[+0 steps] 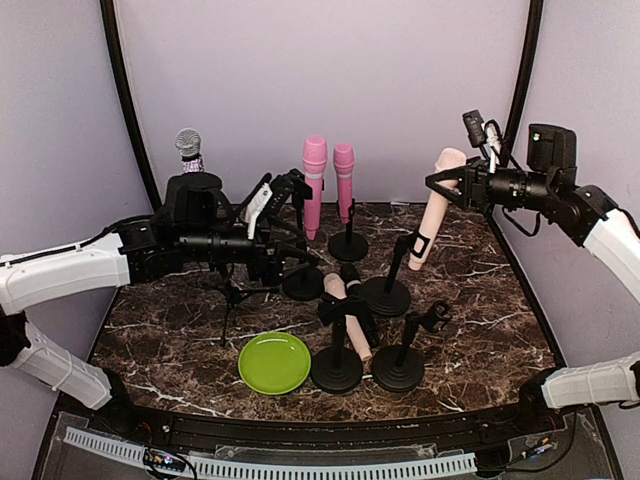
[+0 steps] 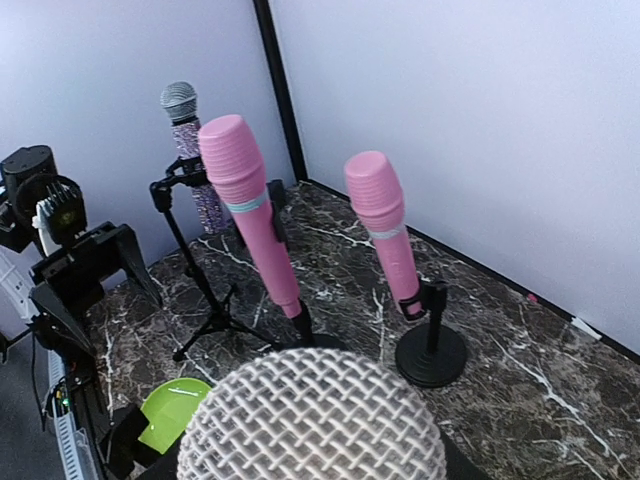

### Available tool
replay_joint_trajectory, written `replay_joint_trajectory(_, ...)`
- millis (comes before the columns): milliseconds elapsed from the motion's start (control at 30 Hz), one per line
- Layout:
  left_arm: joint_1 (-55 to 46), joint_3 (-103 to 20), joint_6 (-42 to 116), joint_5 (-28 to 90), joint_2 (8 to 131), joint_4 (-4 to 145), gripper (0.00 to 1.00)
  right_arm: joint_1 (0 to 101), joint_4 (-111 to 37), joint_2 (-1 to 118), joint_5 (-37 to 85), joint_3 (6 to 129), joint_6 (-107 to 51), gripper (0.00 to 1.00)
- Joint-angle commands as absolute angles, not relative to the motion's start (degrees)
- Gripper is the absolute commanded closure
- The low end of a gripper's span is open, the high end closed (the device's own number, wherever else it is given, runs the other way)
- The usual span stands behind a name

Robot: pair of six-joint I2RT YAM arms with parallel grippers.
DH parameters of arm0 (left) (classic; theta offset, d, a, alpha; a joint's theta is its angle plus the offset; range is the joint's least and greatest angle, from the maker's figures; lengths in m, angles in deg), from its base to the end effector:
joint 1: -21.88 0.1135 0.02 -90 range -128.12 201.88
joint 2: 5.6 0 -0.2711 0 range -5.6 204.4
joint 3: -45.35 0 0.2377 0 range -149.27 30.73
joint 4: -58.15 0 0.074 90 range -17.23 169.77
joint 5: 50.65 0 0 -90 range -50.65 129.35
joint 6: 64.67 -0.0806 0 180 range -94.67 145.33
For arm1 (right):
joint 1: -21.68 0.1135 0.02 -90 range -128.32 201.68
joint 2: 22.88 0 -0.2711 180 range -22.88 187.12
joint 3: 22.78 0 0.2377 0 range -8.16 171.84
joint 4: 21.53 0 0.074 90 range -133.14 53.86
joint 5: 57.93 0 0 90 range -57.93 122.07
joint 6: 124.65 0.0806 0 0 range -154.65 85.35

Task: Remove the microphone from the stand
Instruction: Pick up the microphone stand with the microphone from the center of the board, then pass from the right arm to the left

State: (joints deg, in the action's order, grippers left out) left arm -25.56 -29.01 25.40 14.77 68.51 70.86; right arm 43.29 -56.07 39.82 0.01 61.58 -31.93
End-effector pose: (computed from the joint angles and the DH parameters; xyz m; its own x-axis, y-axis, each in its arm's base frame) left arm 0.1967 -0.2638 0.3435 -0.1471 0.1585 -0.9763 0.9444 0.3161 -0.0909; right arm 0.2216 0.1338 0.4104 -0.2446 -0.0537 -0.9681 -0.7825 0.6006 0.1644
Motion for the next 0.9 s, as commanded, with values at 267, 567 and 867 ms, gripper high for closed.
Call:
replay_joint_trajectory(267,-29.61,-39.55,27.47,12.69,80.7,64.08,0.21,51.84,-41.12,42.9,-9.71,67.77,-30.17,0.86)
replay_joint_trajectory(567,-29.68,-42.26,26.06,9.81,85.8,65.52,0.21,52.88,-34.69,42.95,-13.99,66.42,-26.98,0.86)
replay_joint_trajectory(867,-30.15,-46.57,23.64,9.38,90.78,66.86,0.33,53.14,-33.95,43.71,-14.78,66.02,-26.79,0.86)
